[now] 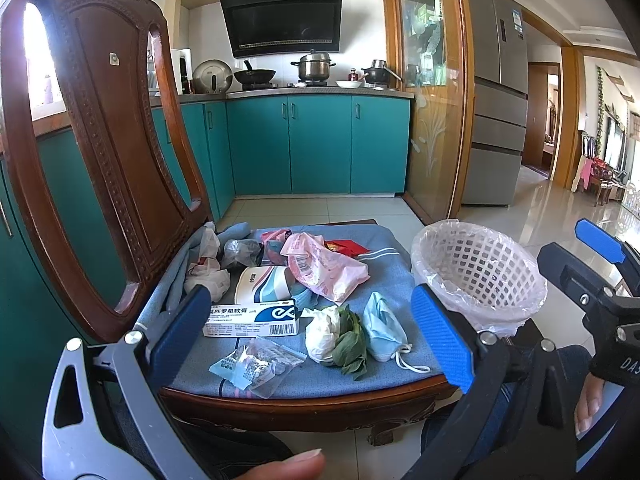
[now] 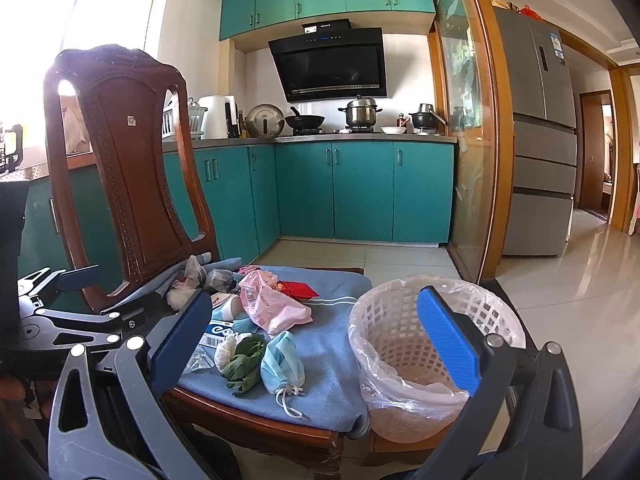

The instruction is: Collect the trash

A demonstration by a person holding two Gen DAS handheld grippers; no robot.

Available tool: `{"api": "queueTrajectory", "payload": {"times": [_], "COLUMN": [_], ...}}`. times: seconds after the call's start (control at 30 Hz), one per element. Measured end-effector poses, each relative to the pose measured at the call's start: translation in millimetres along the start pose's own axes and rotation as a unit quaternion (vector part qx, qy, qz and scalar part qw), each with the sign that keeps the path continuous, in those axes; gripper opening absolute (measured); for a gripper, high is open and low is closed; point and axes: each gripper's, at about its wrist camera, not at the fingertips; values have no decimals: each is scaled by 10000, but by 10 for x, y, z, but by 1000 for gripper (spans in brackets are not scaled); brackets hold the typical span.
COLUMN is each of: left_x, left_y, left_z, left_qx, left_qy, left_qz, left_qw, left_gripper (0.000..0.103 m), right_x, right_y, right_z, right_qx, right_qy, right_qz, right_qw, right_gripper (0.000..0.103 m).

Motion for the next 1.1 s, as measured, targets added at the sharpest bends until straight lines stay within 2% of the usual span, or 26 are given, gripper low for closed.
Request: {"api": "queueTrajectory", "payload": {"times": [1.1], "left_x": [-34], "left_y": [7], "left_z": [-50], "left_qx": [-12], "left_qy": [10], "left_qz": [55], "left_qw": [10000], "left_gripper": [100], "right_x": [-23], "right_y": [-26], "right_z": [-6], "right_qx": [139], "right_qy": [71], "right_qz": [52], "right_qw": [9999], "right_gripper": [100]}}
Point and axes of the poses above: each gripper's, at about its wrist camera, not at the fingertips, and y roughly the way its jaws point, z to its left, x to its top, and after that the axes turned 1 degree about -z, right-handed
